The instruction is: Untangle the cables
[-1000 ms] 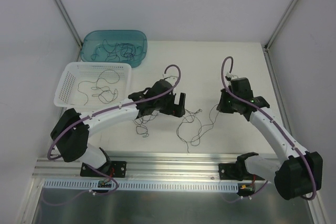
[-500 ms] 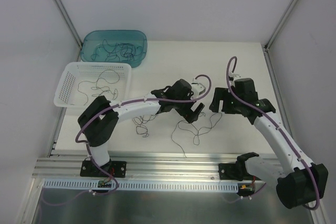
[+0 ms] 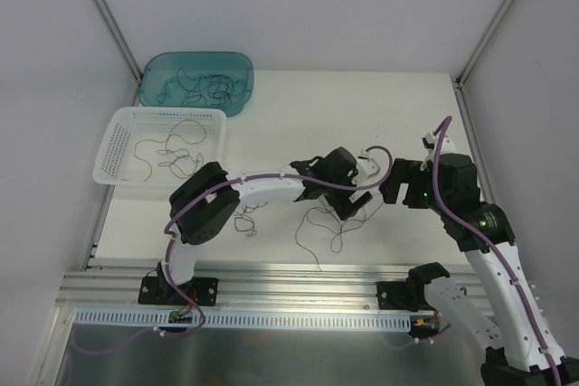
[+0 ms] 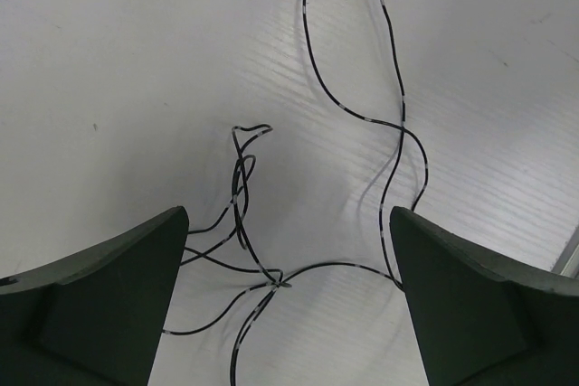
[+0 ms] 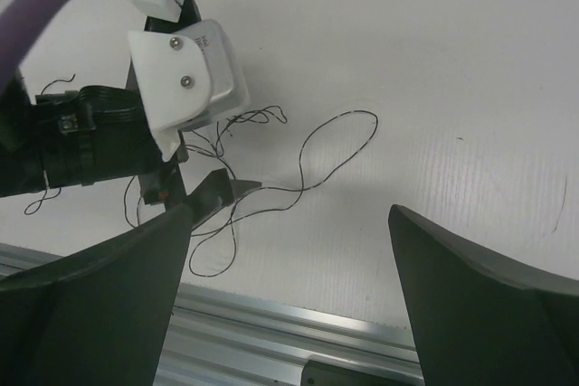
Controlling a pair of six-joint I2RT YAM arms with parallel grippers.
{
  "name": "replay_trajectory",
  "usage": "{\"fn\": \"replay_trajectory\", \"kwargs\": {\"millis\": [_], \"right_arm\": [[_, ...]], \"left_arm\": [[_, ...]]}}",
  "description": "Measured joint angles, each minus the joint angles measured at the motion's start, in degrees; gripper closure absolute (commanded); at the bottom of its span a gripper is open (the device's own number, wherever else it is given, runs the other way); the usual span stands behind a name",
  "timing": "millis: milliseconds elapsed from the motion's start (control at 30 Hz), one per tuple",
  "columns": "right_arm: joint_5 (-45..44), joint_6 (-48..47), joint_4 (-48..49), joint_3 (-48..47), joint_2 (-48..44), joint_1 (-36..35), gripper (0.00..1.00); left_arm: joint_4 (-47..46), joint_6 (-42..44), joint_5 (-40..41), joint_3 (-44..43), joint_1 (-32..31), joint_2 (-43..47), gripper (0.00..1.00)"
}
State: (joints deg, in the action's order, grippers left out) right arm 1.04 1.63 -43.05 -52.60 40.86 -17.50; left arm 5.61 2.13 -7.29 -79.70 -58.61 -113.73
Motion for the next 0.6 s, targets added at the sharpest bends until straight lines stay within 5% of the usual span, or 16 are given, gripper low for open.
{"fn": "replay_trajectory", "kwargs": {"millis": [333,467,600], "right_arm": [[-1.6,0.9,-3.3,1.9,-3.4,0.0,0.05],[-1.9,1.4,-3.9,1.9,-3.4,0.0,0.06],[-1.9,1.4,-3.9,2.2,-3.6,0.0,0.06]], "left_arm": [[-0.2,-1.9,0.6,-0.7,-2.6,-4.1,0.09],[-0.2,-3.8,0.6,-0.7,-3.2,-4.4,0.21],[-0.7,-5.3,0.7,-0.1,-3.3,-4.4,0.52]]}}
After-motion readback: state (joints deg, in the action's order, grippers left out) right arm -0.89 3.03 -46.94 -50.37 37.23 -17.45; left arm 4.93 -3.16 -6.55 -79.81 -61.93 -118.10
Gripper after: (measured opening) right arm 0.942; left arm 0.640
